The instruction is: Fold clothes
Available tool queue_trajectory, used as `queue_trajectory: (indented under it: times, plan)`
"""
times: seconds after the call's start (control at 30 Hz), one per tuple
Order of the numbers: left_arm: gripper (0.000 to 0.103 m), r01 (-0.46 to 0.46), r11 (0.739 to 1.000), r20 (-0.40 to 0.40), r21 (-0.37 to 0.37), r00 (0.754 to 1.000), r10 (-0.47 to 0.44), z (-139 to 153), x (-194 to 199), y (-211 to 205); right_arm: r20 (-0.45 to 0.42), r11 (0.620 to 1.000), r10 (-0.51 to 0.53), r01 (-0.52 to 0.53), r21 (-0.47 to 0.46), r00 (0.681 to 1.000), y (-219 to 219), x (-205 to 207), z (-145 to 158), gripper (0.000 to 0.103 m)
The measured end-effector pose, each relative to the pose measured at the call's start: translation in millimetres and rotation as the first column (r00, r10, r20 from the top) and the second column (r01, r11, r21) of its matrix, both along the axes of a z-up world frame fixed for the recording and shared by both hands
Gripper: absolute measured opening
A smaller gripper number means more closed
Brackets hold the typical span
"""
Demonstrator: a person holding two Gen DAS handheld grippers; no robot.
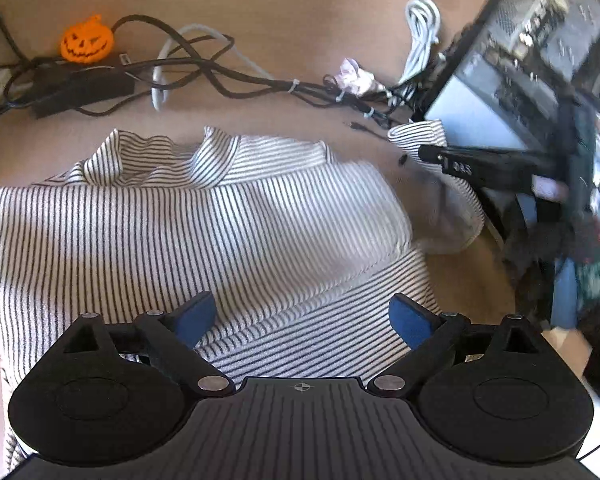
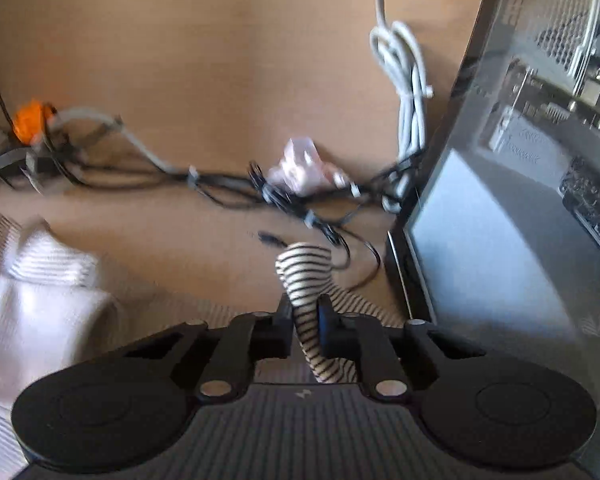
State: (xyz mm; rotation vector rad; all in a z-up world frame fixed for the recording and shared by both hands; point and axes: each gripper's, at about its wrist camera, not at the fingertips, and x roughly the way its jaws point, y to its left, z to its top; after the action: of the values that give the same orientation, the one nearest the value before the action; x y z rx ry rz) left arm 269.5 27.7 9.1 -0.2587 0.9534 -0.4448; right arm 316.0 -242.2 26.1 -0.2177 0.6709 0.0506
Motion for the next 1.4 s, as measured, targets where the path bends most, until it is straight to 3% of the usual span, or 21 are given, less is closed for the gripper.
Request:
queue_trajectory:
  times: [0.17,0.37,0.47,0.63,0.73,0.77,0.87,0.9,0.93,1.0,1.03,1.07,1.17,1.27,1.37,1.4]
  plan:
    - [0.097,-0.09,0.971,-0.059,-0.22,0.995,0.078,25,21,30,0.067,0.993,0.105,-0.109,0.053,0.992,21,-25,25,0.011]
    - [0.097,-0.134,0.926,-0.043,-0.352,0.991,0.127,58,38,41,0.102,0.95,0.311,-0.312,-0.007,0.945,81,-65,34,0.011]
    - [0.097,-0.143,0.936,-0.051,-0.321,0.99,0.134,60,41,32,0.078,0.932,0.363,-0.361,-0.036,0.929,101,-74,23,0.011]
    - [0.095,-0.183,0.943,-0.152,-0.277,0.978,0.145,38,43,19,0.072,0.902,0.428,-0.421,-0.094,0.901,126,-87,13,0.011]
    - [0.073,-0.209,0.949,-0.193,-0.238,0.967,0.164,28,41,15,0.082,0.881,0.466,-0.453,-0.135,0.881,139,-95,10,0.011]
    - [0.061,-0.219,0.95,-0.193,-0.221,0.965,0.178,27,41,16,0.08,0.874,0.48,-0.468,-0.134,0.874,142,-96,10,0.011]
    - [0.032,-0.221,0.959,-0.162,-0.179,0.968,0.193,26,39,21,0.062,0.855,0.513,-0.502,-0.13,0.856,147,-103,11,0.011]
    - [0.027,-0.216,0.961,-0.148,-0.172,0.97,0.192,27,38,23,0.053,0.852,0.518,-0.509,-0.128,0.854,146,-105,11,0.012]
    - [0.013,-0.212,0.965,-0.132,-0.151,0.972,0.193,29,36,24,0.043,0.849,0.522,-0.514,-0.125,0.852,144,-108,11,0.014]
    - [0.013,-0.208,0.974,-0.083,-0.092,0.976,0.2,34,32,26,0.05,0.86,0.499,-0.487,-0.149,0.865,137,-113,11,0.048]
    - [0.012,-0.207,0.976,-0.057,-0.069,0.977,0.204,37,30,29,0.049,0.87,0.48,-0.468,-0.155,0.876,130,-114,11,0.057]
    - [0.012,-0.211,0.976,-0.04,-0.057,0.977,0.209,40,28,33,0.046,0.88,0.46,-0.448,-0.161,0.887,122,-115,10,0.063]
    - [0.012,-0.231,0.972,-0.002,-0.04,0.973,0.231,46,22,48,-0.024,0.903,0.382,-0.378,-0.204,0.924,100,-101,-2,0.065]
    - [0.011,-0.259,0.966,0.03,-0.01,0.965,0.259,52,17,63,-0.052,0.929,0.309,-0.313,-0.199,0.95,86,-85,-12,0.064]
    - [0.011,-0.29,0.957,0.054,0.001,0.956,0.29,59,9,80,-0.052,0.945,0.273,-0.278,-0.172,0.961,80,-72,-9,0.018]
    - [0.011,-0.301,0.954,0.064,0.005,0.952,0.3,60,5,85,-0.031,0.947,0.28,-0.281,-0.157,0.96,82,-72,-2,0.017]
